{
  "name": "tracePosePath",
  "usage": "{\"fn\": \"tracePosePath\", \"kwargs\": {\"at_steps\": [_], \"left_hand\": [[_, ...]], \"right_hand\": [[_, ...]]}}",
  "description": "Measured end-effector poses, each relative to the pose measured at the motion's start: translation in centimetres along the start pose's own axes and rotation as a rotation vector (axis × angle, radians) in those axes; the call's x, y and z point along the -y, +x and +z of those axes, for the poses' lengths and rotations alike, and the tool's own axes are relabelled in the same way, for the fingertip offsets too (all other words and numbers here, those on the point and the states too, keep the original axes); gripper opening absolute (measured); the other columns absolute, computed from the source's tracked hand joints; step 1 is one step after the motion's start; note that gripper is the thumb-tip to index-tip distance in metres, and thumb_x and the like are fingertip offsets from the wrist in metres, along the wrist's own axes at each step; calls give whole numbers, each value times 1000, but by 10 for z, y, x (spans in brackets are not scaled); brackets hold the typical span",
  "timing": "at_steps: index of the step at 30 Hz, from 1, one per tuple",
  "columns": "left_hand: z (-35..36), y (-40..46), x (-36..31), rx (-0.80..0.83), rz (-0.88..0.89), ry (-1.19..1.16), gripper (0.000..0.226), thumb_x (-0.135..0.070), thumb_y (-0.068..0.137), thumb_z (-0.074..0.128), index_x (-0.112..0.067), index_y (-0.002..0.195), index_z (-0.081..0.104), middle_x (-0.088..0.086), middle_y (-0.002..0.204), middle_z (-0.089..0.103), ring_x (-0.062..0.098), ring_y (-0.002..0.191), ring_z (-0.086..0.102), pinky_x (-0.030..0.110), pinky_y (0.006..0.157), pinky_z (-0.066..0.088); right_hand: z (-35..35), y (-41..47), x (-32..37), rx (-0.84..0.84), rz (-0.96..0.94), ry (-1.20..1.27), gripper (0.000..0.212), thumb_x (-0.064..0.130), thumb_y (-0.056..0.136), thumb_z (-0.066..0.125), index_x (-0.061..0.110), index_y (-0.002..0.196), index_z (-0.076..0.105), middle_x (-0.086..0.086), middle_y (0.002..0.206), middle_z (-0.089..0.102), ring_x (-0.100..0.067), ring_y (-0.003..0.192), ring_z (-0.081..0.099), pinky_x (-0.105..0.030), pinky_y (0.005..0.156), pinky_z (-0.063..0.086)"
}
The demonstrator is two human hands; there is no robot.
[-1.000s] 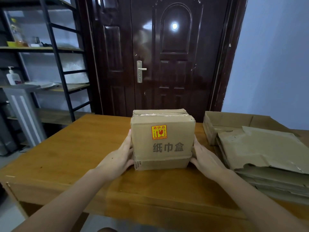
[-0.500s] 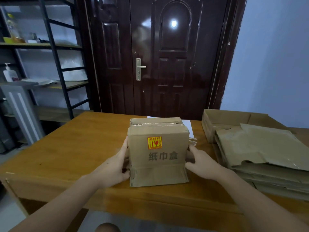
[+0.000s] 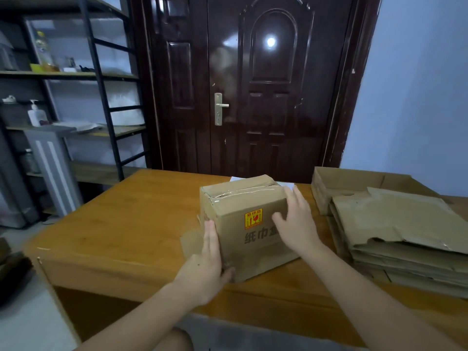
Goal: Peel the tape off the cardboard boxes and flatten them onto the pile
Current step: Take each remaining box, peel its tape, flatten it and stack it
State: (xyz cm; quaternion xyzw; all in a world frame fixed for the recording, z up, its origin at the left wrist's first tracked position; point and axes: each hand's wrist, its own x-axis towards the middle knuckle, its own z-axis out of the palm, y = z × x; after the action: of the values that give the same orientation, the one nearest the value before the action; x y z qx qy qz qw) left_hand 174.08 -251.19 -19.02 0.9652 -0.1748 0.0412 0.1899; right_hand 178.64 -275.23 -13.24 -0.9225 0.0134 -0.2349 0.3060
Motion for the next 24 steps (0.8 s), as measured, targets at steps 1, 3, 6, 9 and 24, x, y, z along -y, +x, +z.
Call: {"fn": "tracePosePath", "kwargs": {"at_steps": [1,3,6,9,24], "left_hand": [[1,-3,-7,0,-7,31,122,-58,99,53,-26,128,-61,5,165,-34,24,85,69,33,65,50],[2,-7,-19,11,-25,105,120,-61,99,50,-20,127,-60,6,163,-38,25,85,70,36,67,56],[0,-14,-35,54,1,193,113,-61,99,45,-17,141,-50,3,163,-36,25,83,70,38,68,58],[-17,-19,-45,-18,52,335,90,-58,100,40,-17,161,-13,-8,167,12,22,79,66,33,58,47],[-74,31,-31,-222,451,229,63,-63,95,56,-29,147,47,-11,148,52,11,134,48,30,116,36]], "right_hand": [[-3,-4,7,-80,-148,-129,71,31,99,58,24,160,23,-2,168,20,-22,155,17,-45,124,21],[-10,-14,24,-130,-376,-206,63,45,100,51,24,157,33,0,164,30,-21,152,24,-42,125,20],[-14,-28,52,109,-410,-239,72,75,95,32,27,146,48,9,151,49,-14,141,40,-41,120,31],[-12,-33,58,161,-389,-324,74,79,90,37,28,141,52,12,144,53,-13,135,42,-41,120,30],[-60,-32,15,402,-385,-1,55,21,90,65,26,144,55,11,156,41,9,143,21,1,105,10]]}}
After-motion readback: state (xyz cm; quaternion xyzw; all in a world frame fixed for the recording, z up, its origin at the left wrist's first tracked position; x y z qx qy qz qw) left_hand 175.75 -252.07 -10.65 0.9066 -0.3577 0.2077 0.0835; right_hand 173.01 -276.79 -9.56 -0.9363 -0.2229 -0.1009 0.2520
